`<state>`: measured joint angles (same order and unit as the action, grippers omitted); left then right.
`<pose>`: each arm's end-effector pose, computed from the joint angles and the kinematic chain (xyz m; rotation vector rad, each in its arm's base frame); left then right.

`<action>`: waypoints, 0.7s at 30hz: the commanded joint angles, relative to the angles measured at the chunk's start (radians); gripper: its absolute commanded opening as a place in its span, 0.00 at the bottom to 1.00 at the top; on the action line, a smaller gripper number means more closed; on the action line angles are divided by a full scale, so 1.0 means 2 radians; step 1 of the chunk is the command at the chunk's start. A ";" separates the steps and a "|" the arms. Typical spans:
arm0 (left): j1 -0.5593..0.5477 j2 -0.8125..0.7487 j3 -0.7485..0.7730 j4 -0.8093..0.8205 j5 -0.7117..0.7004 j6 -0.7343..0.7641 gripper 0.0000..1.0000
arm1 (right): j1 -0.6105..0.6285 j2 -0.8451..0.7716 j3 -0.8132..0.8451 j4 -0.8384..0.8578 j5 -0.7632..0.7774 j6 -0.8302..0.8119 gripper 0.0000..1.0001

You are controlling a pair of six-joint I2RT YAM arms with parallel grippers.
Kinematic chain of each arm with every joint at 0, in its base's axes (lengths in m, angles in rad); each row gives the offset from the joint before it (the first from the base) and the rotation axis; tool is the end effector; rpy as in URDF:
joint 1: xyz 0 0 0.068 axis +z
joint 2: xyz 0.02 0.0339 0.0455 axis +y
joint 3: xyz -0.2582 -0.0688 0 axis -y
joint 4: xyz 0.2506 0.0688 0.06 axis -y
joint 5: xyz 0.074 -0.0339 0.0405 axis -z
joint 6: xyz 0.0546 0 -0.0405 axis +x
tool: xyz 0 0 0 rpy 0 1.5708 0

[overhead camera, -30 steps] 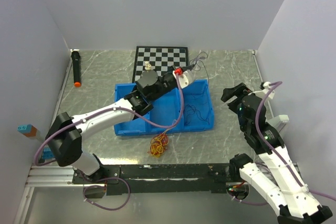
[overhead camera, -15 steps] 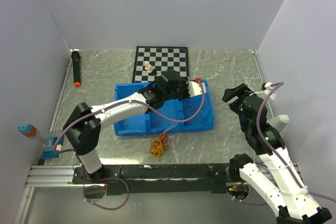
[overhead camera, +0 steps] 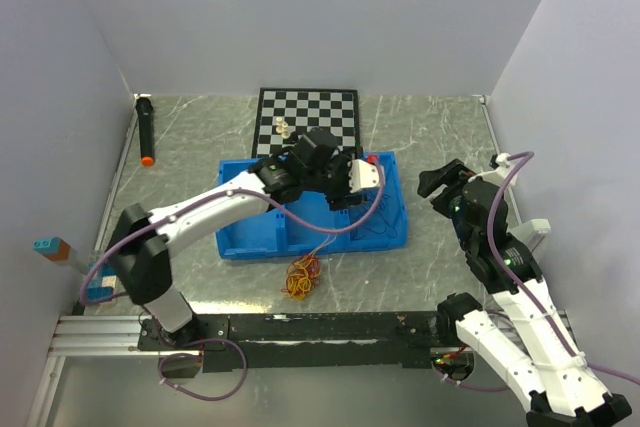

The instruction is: Untangle the cables

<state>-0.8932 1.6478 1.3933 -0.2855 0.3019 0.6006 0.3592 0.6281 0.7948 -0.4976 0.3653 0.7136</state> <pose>0.2417 -0.3262 0.3011 1.5703 1.4279 -0.4928 0.1627 0.0403 0.3254 0.5758 1.8081 0.3876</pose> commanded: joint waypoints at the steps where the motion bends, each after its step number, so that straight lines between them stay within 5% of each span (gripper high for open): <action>1: 0.009 -0.094 -0.015 -0.063 0.054 -0.013 0.75 | -0.002 0.018 0.004 0.015 -0.069 -0.015 0.78; 7: 0.024 -0.185 -0.106 -0.195 0.102 0.053 0.74 | 0.067 -0.004 -0.067 0.059 -0.120 -0.035 0.79; 12: 0.022 -0.264 -0.214 -0.189 0.135 0.113 0.75 | 0.171 0.020 -0.084 0.098 -0.150 -0.068 0.80; 21: 0.006 -0.237 -0.228 -0.201 0.199 0.134 0.72 | 0.203 0.064 -0.110 0.135 -0.174 -0.055 0.79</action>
<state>-0.8635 1.1584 0.9199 -0.6991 0.5926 0.8265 0.7498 0.7403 0.5991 -0.3099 0.0433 0.6071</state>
